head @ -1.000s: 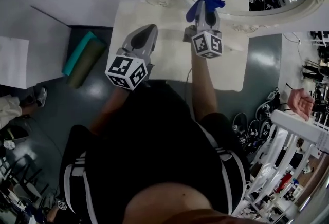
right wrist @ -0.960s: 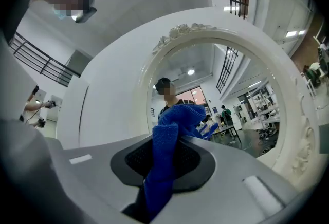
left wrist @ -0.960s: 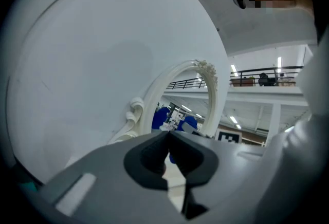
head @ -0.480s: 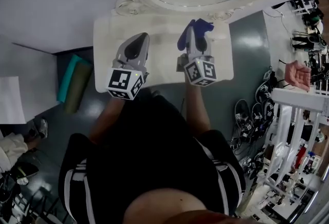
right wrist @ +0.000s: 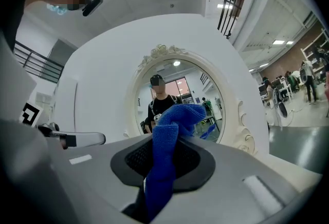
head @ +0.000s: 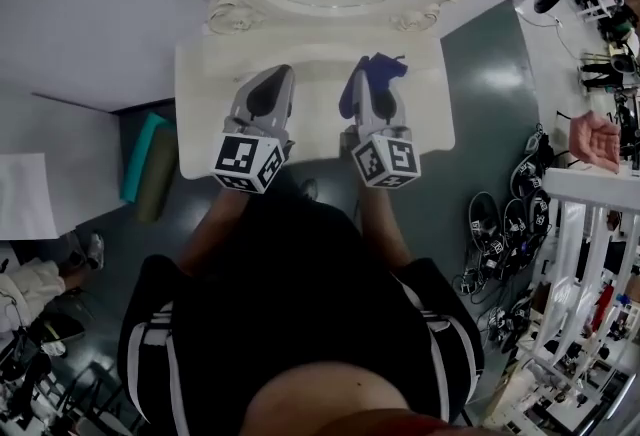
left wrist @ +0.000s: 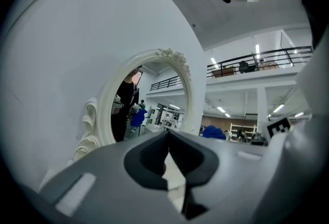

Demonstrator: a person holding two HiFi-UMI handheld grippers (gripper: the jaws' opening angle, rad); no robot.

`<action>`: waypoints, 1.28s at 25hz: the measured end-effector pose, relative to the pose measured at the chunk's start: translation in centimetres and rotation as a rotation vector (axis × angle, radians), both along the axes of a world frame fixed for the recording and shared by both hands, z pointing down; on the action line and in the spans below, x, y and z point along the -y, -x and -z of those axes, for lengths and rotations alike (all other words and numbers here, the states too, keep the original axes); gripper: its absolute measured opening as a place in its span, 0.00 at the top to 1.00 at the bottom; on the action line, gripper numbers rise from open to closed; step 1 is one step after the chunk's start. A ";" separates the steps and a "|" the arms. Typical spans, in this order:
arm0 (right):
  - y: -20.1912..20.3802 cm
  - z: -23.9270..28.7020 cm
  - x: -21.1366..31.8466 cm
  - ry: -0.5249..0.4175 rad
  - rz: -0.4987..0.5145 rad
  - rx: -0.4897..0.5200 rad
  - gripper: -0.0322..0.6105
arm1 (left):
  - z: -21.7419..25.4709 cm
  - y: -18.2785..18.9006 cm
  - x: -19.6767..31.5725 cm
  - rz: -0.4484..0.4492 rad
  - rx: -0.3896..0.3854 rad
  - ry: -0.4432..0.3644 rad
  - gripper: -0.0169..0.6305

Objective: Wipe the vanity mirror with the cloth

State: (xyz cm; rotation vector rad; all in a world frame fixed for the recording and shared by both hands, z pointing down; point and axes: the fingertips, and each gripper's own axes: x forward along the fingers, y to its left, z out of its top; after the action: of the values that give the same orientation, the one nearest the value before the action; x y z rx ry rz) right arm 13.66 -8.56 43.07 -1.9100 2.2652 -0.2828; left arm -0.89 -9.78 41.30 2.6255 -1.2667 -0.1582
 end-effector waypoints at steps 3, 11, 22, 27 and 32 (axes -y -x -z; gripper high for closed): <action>-0.1 -0.7 -1.0 0.022 0.012 0.013 0.84 | -0.4 -0.9 -0.3 -0.001 0.006 0.016 0.96; -1.1 -1.8 -1.7 0.061 0.027 0.009 0.84 | -0.6 -2.3 0.0 -0.002 0.041 0.010 0.96; -1.2 -2.2 -1.4 0.075 0.024 0.001 0.84 | -0.8 -3.0 0.6 -0.014 0.054 0.012 0.96; -1.2 -2.6 -1.3 0.080 0.023 0.000 0.84 | -1.0 -3.1 1.0 -0.015 0.052 0.015 0.96; -1.4 -2.2 -1.9 0.070 0.020 0.004 0.84 | -1.0 -3.2 0.4 -0.015 0.052 0.021 0.96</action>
State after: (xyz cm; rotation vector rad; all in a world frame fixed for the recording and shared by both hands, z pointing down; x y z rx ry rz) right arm 15.01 -6.63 45.28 -1.9192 2.3024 -0.3730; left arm 2.35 -10.16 42.33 2.6367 -1.2574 -0.0742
